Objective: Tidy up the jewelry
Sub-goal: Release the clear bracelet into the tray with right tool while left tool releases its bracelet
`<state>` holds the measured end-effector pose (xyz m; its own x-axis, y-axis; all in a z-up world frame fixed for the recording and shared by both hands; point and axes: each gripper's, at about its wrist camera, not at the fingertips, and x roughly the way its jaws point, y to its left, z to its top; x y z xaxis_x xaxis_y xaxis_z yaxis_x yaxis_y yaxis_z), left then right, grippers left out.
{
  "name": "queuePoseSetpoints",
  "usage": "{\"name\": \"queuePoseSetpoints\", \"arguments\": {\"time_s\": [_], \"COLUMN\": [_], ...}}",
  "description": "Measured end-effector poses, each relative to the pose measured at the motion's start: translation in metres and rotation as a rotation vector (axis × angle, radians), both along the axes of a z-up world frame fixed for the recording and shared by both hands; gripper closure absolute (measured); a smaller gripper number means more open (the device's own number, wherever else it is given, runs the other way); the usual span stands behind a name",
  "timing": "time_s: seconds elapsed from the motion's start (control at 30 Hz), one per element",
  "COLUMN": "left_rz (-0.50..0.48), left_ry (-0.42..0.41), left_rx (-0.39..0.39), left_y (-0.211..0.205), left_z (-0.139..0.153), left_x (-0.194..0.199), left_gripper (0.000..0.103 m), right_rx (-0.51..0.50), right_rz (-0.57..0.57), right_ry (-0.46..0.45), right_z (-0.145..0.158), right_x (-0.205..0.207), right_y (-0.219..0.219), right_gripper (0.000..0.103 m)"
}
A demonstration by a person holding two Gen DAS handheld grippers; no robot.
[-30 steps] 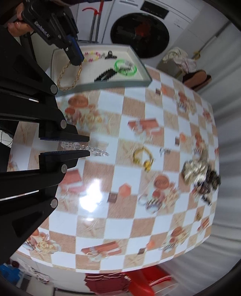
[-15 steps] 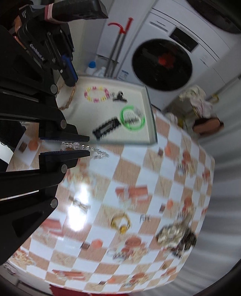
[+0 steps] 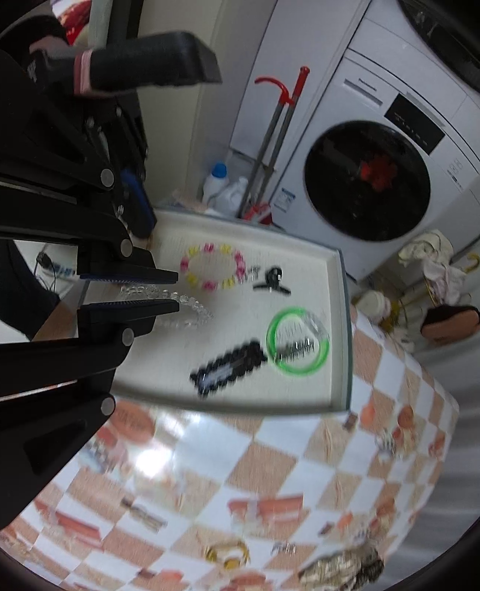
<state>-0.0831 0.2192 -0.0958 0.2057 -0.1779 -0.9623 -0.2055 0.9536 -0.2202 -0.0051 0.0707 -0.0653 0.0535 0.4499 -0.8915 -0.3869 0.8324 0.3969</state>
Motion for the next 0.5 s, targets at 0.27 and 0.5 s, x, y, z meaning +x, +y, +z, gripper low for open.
{"name": "queuePoseSetpoints", "arguments": {"time_s": [0.27, 0.5], "left_rz": [0.014, -0.007], "left_ry": [0.029, 0.046], "left_rx": [0.028, 0.093], "left_y": [0.005, -0.001], "left_z": [-0.025, -0.037], "left_x": [0.008, 0.013], "left_gripper": [0.091, 0.091], "right_rx": [-0.022, -0.116], "right_rz": [0.067, 0.034], "right_ry": [0.016, 0.044], "right_z": [-0.036, -0.066], "right_x": [0.021, 0.035], "right_y": [0.029, 0.023], "right_gripper": [0.095, 0.095]}}
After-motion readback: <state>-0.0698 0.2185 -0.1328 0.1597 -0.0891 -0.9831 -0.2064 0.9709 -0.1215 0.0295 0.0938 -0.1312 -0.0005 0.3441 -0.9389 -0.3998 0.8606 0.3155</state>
